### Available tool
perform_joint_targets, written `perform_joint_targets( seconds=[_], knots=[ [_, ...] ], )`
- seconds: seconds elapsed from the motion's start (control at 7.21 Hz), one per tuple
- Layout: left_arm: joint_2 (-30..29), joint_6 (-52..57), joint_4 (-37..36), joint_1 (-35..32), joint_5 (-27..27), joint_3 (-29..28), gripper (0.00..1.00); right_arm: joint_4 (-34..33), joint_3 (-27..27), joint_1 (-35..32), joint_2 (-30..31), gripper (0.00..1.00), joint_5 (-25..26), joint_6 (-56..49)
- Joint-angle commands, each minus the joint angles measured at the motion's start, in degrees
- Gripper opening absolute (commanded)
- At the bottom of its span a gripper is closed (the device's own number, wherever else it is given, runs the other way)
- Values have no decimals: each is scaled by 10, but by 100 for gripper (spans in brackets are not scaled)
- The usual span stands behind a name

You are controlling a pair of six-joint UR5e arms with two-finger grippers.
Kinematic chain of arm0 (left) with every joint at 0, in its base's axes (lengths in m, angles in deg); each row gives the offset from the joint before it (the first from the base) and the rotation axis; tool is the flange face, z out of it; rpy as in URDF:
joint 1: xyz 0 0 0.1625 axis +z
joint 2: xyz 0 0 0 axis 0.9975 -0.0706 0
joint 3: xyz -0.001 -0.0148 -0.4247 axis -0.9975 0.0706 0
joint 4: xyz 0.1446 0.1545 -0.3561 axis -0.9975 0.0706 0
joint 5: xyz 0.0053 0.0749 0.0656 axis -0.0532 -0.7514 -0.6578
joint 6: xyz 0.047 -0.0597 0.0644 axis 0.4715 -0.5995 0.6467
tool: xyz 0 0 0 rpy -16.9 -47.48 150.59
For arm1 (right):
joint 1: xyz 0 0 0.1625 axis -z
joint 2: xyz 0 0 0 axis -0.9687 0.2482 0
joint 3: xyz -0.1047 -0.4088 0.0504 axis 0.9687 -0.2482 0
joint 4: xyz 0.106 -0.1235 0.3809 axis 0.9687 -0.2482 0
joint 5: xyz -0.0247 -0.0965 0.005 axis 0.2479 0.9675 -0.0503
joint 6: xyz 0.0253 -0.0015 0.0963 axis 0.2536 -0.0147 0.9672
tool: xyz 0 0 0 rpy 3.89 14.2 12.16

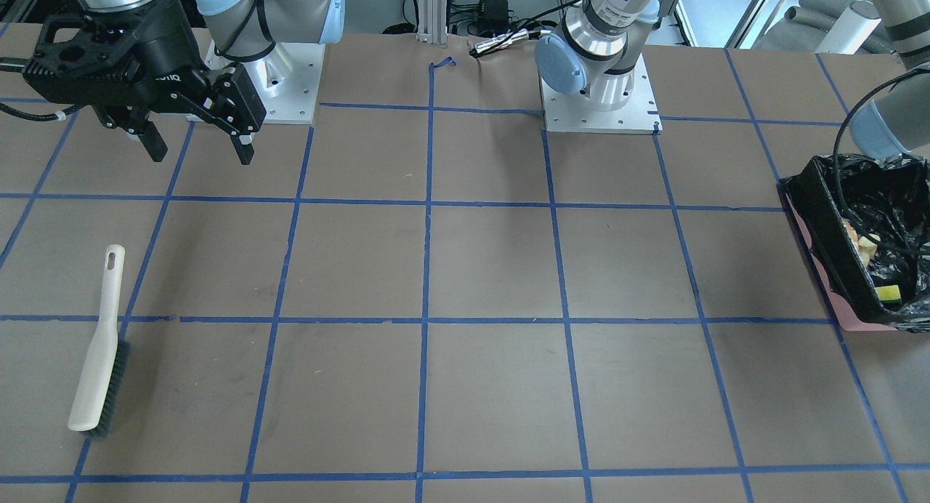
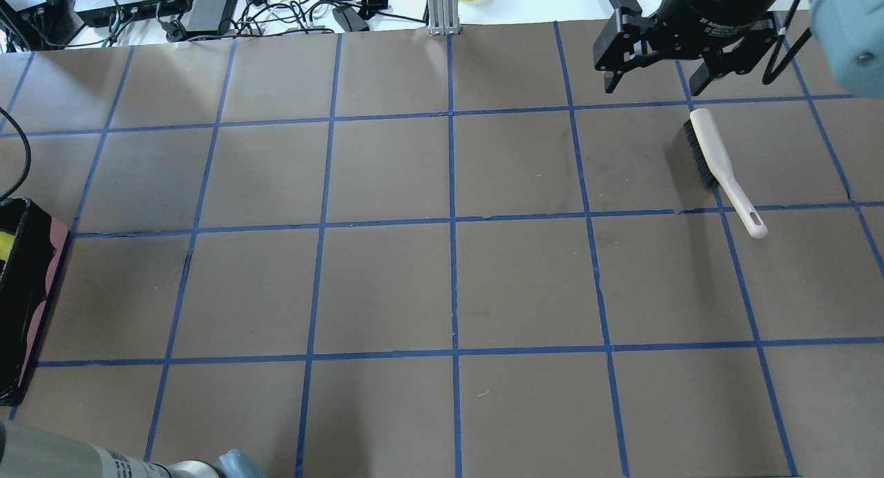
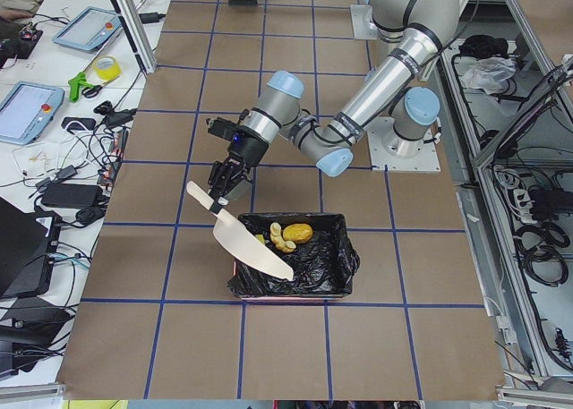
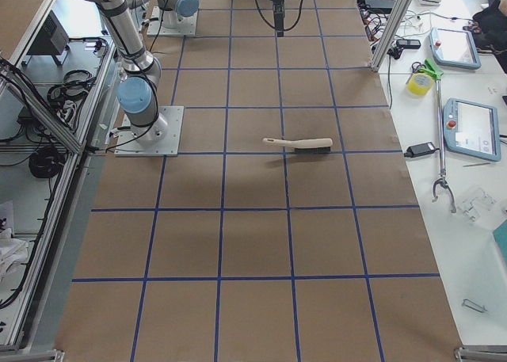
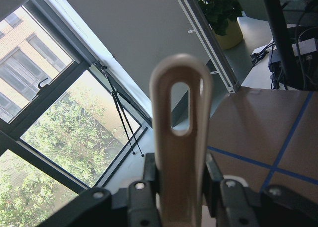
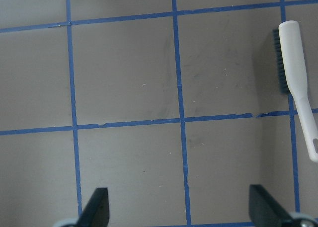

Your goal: Sweep and dump trash into bin

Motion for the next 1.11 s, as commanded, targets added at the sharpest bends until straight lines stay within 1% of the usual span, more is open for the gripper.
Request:
perform_joint_targets(
  seconds=[0.0,0.14,0.42,0.55,0.69,0.83,0.97],
  knots=[
    [26,6,96,0,3,-5,0,0,0,0,0,100,0,0],
    [41,4,136,0,2,-12,0,0,0,0,0,100,0,0],
    [70,5,296,-2,-3,-66,0,0,0,0,0,100,-1,1],
    [80,3,357,-4,-2,-85,0,0,0,0,0,100,-1,0],
    [90,-5,448,-19,-3,-106,0,0,0,0,0,100,-1,1],
    [97,-75,562,-37,-4,-132,0,0,1,0,0,100,-1,1],
    [102,-182,674,-55,-4,-153,0,0,0,0,0,100,-1,1]
  ],
)
